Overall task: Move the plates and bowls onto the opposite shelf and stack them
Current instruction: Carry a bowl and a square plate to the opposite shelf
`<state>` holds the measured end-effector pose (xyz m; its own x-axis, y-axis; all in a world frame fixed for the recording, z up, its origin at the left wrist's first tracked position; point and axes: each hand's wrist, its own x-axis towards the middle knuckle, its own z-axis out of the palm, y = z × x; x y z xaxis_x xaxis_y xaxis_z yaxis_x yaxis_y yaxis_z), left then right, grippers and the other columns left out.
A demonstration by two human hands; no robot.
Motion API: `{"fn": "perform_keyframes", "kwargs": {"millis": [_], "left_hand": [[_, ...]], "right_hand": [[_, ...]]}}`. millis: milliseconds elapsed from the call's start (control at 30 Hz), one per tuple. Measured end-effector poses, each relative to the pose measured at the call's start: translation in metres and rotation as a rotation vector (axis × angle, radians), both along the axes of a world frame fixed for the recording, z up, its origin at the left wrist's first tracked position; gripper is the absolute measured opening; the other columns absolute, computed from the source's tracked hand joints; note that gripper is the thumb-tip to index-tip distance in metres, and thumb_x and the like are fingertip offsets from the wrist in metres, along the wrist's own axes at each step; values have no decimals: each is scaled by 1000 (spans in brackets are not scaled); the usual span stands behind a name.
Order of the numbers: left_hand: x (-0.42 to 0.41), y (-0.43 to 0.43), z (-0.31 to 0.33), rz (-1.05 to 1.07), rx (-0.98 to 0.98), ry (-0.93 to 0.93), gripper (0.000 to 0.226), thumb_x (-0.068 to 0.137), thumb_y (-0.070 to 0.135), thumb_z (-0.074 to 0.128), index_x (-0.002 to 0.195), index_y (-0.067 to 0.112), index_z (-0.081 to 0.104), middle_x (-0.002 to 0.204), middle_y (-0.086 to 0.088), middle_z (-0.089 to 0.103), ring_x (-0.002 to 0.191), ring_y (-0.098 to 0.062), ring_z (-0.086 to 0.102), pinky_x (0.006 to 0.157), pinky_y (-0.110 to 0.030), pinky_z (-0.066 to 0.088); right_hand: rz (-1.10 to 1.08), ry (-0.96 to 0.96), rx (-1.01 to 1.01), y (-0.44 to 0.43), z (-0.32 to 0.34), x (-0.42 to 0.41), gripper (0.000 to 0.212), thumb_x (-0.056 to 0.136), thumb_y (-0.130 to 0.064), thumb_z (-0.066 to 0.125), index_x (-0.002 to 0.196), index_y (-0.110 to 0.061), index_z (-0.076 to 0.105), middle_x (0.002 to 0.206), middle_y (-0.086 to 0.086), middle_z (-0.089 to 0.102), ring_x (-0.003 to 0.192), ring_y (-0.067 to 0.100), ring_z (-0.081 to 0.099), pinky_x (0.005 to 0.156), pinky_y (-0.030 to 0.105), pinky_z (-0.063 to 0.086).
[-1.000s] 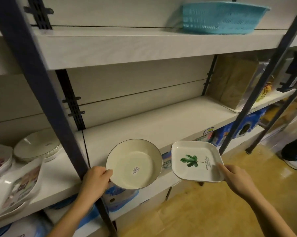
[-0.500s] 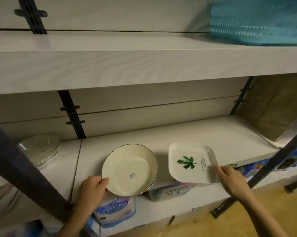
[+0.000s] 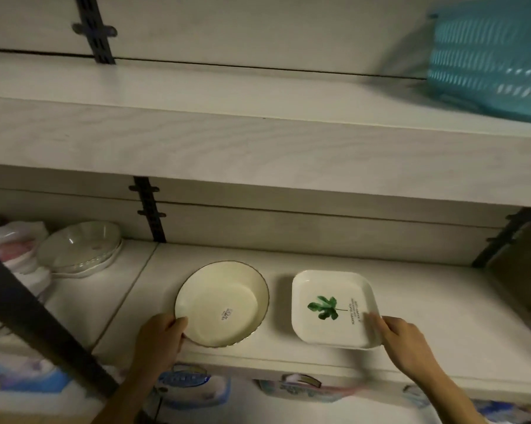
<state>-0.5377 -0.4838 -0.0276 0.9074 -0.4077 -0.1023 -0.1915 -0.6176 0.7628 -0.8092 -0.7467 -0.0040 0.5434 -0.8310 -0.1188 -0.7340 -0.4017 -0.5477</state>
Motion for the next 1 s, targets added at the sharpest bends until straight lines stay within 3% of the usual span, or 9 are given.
{"fn": "perform_keyframes", "kwargs": {"millis": [167, 267, 433, 633, 767, 833, 900, 1000], "left_hand": [[4, -22, -2, 51, -28, 35, 48, 86, 10, 53, 39, 13, 42, 35, -1, 38, 37, -18, 36, 54, -29, 37], [8, -40, 1, 74, -27, 59, 42, 77, 22, 48, 36, 12, 43, 29, 3, 38, 33, -17, 37, 52, -26, 38], [22, -73, -4, 214, 7, 91, 34, 84, 8, 49, 50, 7, 49, 45, -5, 49, 40, -20, 46, 44, -21, 33], [34, -98, -9, 258, 78, 175, 22, 86, 11, 48, 77, -5, 61, 49, -6, 52, 41, -19, 49, 43, -21, 34], [39, -103, -12, 221, 116, 180, 24, 87, 13, 47, 74, -3, 59, 47, -4, 53, 37, -18, 48, 43, -20, 33], [42, -102, -11, 180, 157, 188, 33, 91, 23, 47, 74, -2, 60, 48, -4, 55, 36, -18, 48, 46, -21, 38], [42, -99, -5, 127, 260, 168, 47, 93, 38, 41, 74, 0, 61, 56, -7, 61, 43, -20, 54, 52, -24, 43], [37, -87, 8, 8, 477, -80, 51, 93, 48, 34, 91, 5, 62, 86, -11, 70, 74, -24, 63, 68, -29, 48]], "right_hand": [[34, 0, 42, -17, -12, 9, 50, 96, -43, 34, 54, -17, 44, 59, 0, 53, 66, 25, 49, 56, 29, 34], [33, -12, 58, -23, -17, 15, 51, 96, -43, 35, 55, -15, 44, 60, 2, 54, 64, 24, 49, 55, 28, 34], [7, -9, 88, -28, -23, 27, 52, 96, -45, 34, 61, -11, 52, 66, 4, 59, 68, 25, 52, 57, 31, 34], [-11, -2, 117, -26, -25, 29, 49, 97, -46, 32, 56, -21, 46, 69, 2, 56, 69, 24, 51, 60, 32, 36], [9, 25, 120, -27, -23, 34, 49, 98, -44, 31, 56, -22, 41, 64, -2, 51, 65, 21, 47, 55, 23, 34], [19, 41, 130, -28, -21, 41, 48, 98, -44, 30, 56, -22, 40, 64, -3, 50, 67, 22, 47, 54, 22, 34], [23, 61, 146, -32, -20, 51, 48, 98, -45, 29, 59, -21, 44, 72, 2, 54, 70, 23, 49, 56, 28, 35], [24, 117, 138, -40, -20, 69, 47, 98, -46, 26, 77, -14, 53, 84, 6, 56, 77, 25, 50, 65, 31, 38]]}}
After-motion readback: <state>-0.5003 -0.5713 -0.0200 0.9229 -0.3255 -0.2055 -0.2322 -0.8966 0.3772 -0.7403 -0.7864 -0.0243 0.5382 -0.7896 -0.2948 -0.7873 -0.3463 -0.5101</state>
